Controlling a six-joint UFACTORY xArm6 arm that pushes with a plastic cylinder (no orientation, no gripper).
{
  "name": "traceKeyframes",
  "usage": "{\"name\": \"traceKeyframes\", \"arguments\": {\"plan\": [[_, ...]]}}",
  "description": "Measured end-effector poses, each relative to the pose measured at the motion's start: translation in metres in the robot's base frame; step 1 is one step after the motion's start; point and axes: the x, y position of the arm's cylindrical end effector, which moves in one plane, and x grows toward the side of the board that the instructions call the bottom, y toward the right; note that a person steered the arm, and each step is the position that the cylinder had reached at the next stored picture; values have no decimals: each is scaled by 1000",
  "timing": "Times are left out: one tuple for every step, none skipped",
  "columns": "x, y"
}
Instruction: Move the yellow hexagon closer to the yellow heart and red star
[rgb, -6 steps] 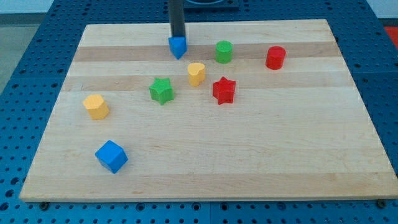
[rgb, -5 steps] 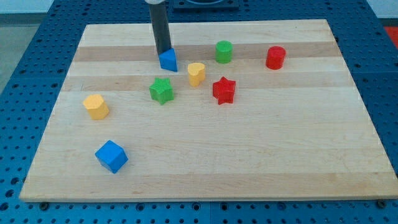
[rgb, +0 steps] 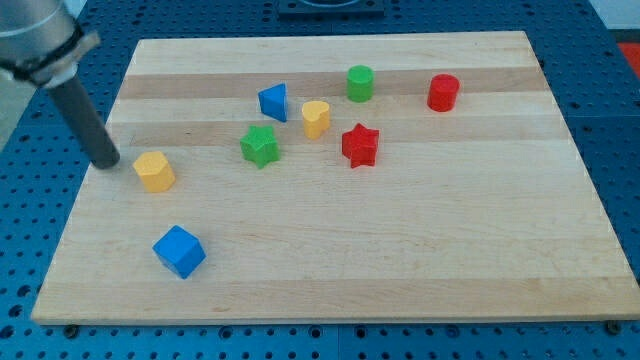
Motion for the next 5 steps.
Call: {"name": "traceKeyframes", "arguments": {"plan": [[7, 48], [7, 44], [6, 37], [20, 119], [20, 167]]}}
